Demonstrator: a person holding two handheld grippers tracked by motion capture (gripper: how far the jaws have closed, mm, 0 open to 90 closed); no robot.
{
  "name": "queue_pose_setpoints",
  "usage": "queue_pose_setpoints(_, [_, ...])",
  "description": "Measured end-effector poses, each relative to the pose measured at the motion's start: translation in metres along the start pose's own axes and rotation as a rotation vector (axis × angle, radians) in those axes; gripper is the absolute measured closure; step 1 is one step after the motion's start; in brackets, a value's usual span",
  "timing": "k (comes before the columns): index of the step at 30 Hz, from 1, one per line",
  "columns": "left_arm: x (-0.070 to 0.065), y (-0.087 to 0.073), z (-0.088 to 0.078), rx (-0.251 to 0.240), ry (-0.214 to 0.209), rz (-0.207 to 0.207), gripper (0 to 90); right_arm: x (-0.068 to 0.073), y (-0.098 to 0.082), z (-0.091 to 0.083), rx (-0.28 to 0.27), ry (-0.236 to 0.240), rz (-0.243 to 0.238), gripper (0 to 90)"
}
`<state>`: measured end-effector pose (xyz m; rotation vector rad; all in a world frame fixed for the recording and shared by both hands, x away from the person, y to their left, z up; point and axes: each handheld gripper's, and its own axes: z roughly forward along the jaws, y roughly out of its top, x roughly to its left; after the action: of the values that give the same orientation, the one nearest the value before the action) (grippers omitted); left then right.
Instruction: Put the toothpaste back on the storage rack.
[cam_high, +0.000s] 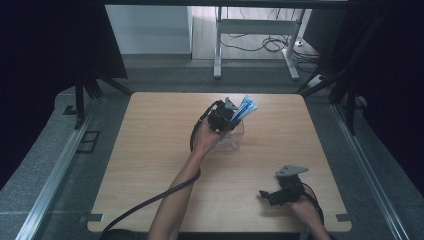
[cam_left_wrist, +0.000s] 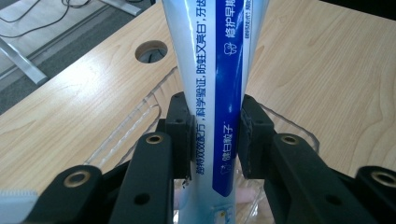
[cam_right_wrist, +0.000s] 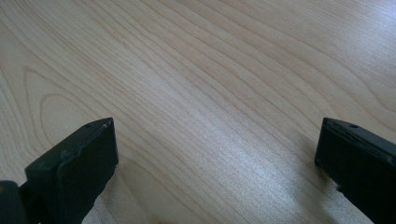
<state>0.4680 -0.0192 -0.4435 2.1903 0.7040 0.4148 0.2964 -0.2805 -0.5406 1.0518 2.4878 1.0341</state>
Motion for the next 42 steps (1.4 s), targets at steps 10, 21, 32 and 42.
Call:
queue_pose_setpoints(10, [-0.001, -0.006, -0.005, 0.001, -0.011, -0.011, 69.1, 0.001, 0.000, 0.000, 0.001, 0.000, -0.003, 0.0])
queue_pose_setpoints(21, [0.000, -0.017, -0.003, 0.021, -0.015, -0.023, 68.0, 0.001, 0.000, 0.001, 0.000, 0.000, -0.009, 0.0])
queue_pose_setpoints(32, [0.001, -0.015, -0.005, 0.022, -0.019, -0.037, 62.0, 0.001, 0.001, 0.001, -0.002, 0.002, -0.008, 0.0])
queue_pose_setpoints(42, [0.006, -0.013, -0.015, 0.002, -0.052, -0.056, 37.4, 0.002, 0.001, 0.001, -0.004, 0.001, -0.006, 0.0])
